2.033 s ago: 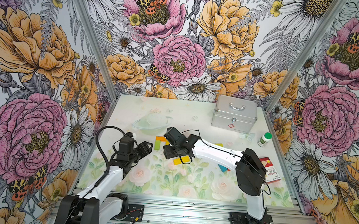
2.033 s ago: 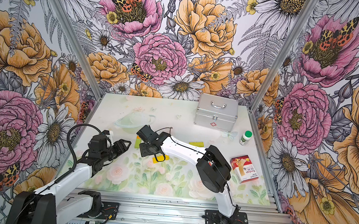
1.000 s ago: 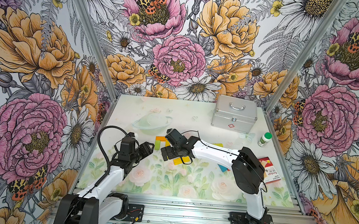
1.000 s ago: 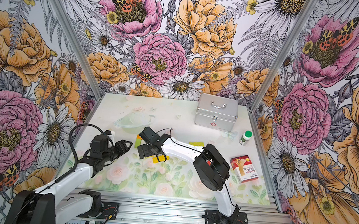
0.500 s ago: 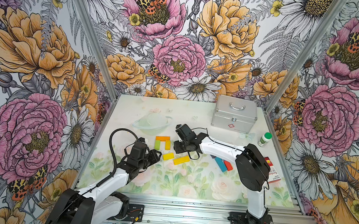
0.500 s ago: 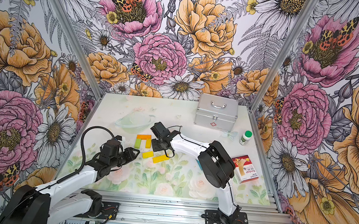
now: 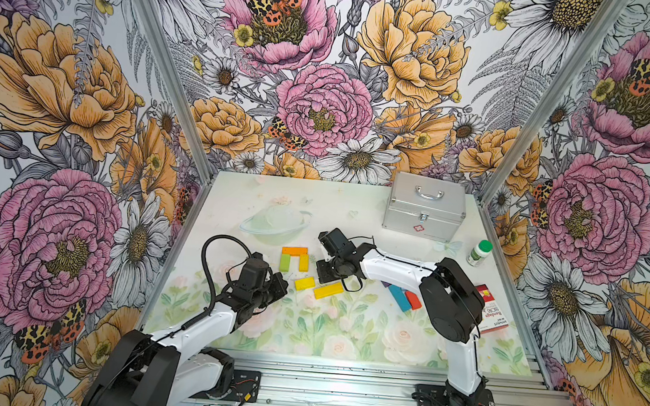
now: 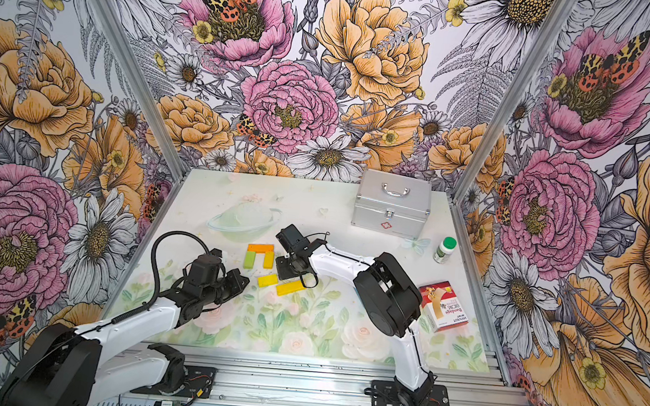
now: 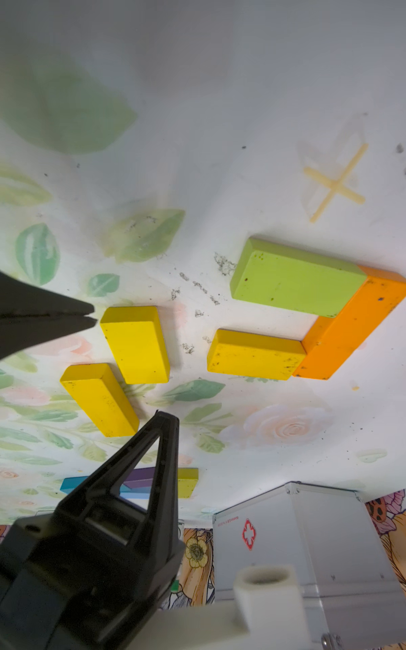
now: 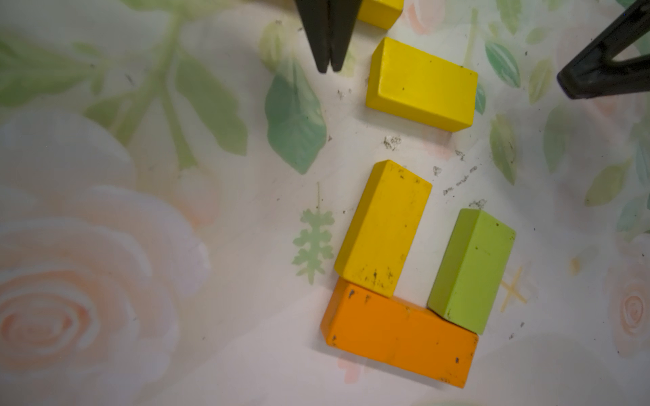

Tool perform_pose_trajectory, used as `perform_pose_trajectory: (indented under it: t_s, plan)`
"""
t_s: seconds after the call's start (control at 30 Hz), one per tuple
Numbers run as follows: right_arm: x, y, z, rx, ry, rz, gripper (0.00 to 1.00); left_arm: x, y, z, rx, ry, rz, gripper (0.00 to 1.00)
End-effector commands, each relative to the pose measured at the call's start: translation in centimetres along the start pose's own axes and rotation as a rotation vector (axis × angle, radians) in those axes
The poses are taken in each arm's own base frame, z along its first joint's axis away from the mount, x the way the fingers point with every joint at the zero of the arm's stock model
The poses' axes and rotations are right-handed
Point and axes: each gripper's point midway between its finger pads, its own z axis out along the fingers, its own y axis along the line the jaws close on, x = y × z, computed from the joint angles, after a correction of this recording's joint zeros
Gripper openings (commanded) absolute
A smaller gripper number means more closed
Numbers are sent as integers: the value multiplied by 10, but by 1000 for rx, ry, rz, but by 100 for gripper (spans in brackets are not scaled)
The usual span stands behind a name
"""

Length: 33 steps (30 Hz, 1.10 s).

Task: Assemble the letter p with building blocks
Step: Assemble the building block at the center of the board.

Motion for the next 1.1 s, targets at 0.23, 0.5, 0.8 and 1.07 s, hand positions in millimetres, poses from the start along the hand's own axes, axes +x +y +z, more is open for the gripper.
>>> perform_pose_trajectory:
  t_s: [0.23, 0.5, 0.8, 1.07]
  plan:
    - [18, -1, 19, -29, 46, 17, 0, 7, 5, 12, 5, 16, 9, 0]
    - [22, 0, 25, -40, 58, 28, 0, 12, 9, 23, 9, 40, 2, 0]
    - [29, 10, 35, -78, 92, 36, 0, 15, 9, 36, 20, 58, -11, 0]
    - [35, 19, 37, -91, 106, 37, 0, 14, 8, 41, 34, 65, -27, 0]
